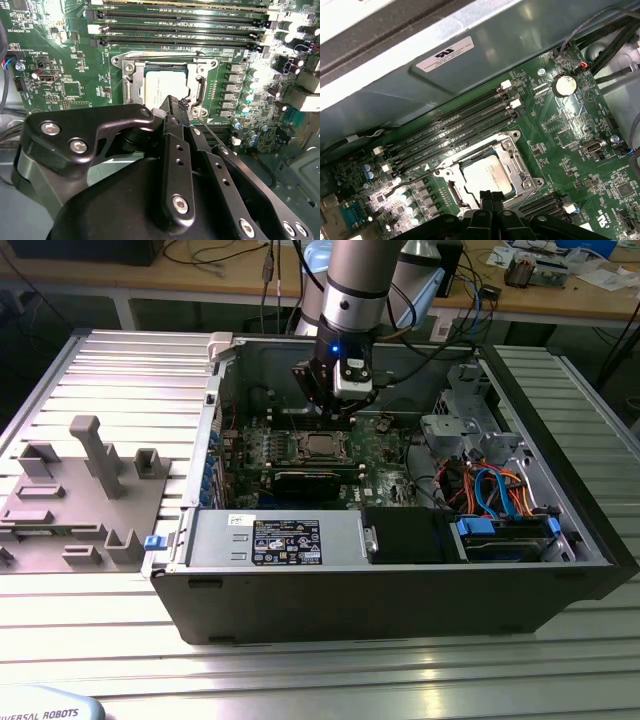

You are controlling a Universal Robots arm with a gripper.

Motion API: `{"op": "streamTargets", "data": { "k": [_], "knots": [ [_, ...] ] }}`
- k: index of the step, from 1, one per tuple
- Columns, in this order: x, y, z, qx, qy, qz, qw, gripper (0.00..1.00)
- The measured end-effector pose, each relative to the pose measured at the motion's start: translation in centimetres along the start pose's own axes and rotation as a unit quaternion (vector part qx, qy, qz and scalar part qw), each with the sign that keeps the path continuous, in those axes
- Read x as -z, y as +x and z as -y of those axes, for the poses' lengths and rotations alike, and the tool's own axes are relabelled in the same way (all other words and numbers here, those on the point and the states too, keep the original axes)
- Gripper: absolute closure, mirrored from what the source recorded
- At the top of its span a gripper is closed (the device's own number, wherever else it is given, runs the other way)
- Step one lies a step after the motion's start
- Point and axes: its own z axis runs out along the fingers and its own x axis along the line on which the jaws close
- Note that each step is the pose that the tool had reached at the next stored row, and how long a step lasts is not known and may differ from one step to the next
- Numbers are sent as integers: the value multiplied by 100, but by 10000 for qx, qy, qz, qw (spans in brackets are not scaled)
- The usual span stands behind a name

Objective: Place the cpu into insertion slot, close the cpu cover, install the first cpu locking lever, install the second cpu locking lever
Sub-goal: 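Install the first cpu locking lever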

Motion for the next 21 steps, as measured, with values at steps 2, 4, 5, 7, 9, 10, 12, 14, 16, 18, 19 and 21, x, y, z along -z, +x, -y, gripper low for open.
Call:
{"op": "streamTargets", "data": {
  "k": [2, 4, 5, 7, 9, 10, 12, 14, 16, 18, 19, 21],
  "knots": [
    [0, 0, 0, 22, 2, 1, 10000, 89],
    [0, 0, 0, 48, 4, 2, 10000, 89],
    [0, 0, 0, 60, 5, 2, 10000, 89],
    [0, 0, 0, 99, 8, 4, 10000, 89],
    [0, 0, 0, 138, 11, 5, 9999, 89],
    [0, 0, 0, 151, 12, 5, 9999, 89],
    [0, 0, 0, 188, 15, 7, 9998, 89],
    [0, 0, 0, 207, 16, 8, 9998, 89],
    [0, 0, 0, 219, 17, 8, 9998, 89],
    [0, 0, 0, 233, 18, 9, 9997, 89],
    [0, 0, 0, 243, 19, 9, 9997, 89],
    [0, 0, 0, 252, 20, 9, 9997, 89]
  ]
}}
